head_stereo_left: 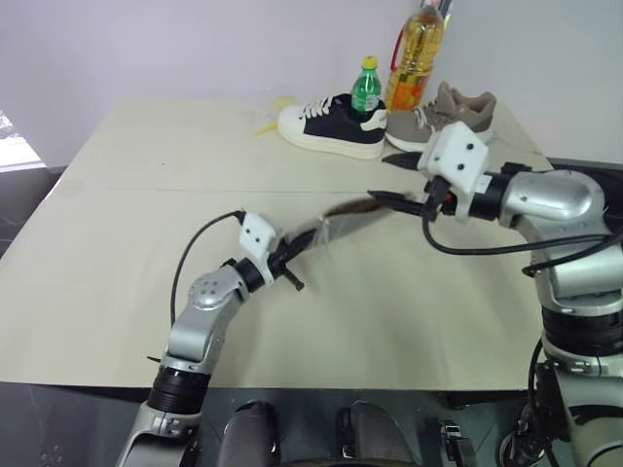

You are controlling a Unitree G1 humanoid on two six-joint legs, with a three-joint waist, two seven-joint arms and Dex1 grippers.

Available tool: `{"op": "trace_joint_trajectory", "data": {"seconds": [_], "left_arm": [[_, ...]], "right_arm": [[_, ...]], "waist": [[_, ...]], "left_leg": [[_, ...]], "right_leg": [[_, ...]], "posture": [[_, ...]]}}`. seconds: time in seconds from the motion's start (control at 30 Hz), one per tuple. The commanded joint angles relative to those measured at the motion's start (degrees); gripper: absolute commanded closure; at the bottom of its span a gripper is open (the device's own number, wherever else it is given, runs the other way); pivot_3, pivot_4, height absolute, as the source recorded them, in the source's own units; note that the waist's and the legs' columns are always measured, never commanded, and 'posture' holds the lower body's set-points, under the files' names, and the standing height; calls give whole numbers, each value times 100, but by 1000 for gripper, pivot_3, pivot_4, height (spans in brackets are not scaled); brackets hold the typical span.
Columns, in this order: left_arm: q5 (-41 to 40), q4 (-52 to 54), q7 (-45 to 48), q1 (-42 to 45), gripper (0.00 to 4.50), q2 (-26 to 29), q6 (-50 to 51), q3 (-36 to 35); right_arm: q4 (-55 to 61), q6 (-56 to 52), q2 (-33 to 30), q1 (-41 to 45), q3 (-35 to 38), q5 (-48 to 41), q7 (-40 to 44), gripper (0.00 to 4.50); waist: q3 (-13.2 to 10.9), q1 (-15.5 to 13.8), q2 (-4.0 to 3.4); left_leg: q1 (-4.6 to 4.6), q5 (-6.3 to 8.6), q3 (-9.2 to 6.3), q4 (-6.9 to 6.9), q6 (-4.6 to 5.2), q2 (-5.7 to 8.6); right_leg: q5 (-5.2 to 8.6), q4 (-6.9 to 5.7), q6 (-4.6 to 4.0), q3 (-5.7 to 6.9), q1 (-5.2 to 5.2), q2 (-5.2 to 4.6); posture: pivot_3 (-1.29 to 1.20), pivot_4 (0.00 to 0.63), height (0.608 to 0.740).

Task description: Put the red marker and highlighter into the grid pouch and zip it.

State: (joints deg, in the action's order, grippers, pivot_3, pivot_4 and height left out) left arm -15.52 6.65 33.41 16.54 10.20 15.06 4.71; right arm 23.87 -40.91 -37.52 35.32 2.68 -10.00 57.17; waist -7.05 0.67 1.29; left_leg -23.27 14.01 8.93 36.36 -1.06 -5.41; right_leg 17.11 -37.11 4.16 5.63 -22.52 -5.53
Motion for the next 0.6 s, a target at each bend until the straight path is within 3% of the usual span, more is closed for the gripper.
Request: {"op": "trace_joint_trajectory", "data": {"seconds": [0.03,0.17,0.4,0.5,0.57,0.6], "left_arm": [[-334,164,-169,149,4500,-176,149,-195],[-352,194,-241,181,4500,-257,195,-179],[-347,244,-263,128,4500,-242,188,-118],[-340,269,-300,109,4500,-239,183,-122],[-360,310,-318,75,4500,-225,192,-144],[-364,332,-322,49,4500,-212,192,-147]], "right_arm": [[488,-1118,368,-304,-33,-634,-428,1889],[282,-2408,1523,-331,-265,-550,-1821,1889],[-251,-2134,2387,-191,-729,-421,-2802,1889],[-323,-2048,2460,-179,-741,-471,-2929,2703],[-322,-2036,2478,-168,-723,-530,-2980,3681],[-338,-2025,2480,-152,-714,-544,-3007,4375]], "waist": [[0,14,0],[1,37,-2],[1,13,-2],[1,10,-2],[1,14,-1],[1,15,-2]], "left_leg": [[0,0,0,-1,0,0],[1,-1,1,-1,-1,-2],[-8,-2,3,0,-2,4],[-8,-2,3,-1,-2,4],[-9,-2,4,-1,-2,4],[-9,-2,3,-1,-2,4]], "right_leg": [[0,0,0,0,0,-1],[-3,-11,-6,0,-8,3],[-4,-8,-6,1,-13,2],[-4,-8,-6,1,-13,3],[-4,-7,-5,1,-14,3],[-4,-7,-5,1,-13,3]], "posture": [[0,150,705],[0,150,705],[0,150,705],[0,150,705],[0,150,705],[0,150,705]]}}
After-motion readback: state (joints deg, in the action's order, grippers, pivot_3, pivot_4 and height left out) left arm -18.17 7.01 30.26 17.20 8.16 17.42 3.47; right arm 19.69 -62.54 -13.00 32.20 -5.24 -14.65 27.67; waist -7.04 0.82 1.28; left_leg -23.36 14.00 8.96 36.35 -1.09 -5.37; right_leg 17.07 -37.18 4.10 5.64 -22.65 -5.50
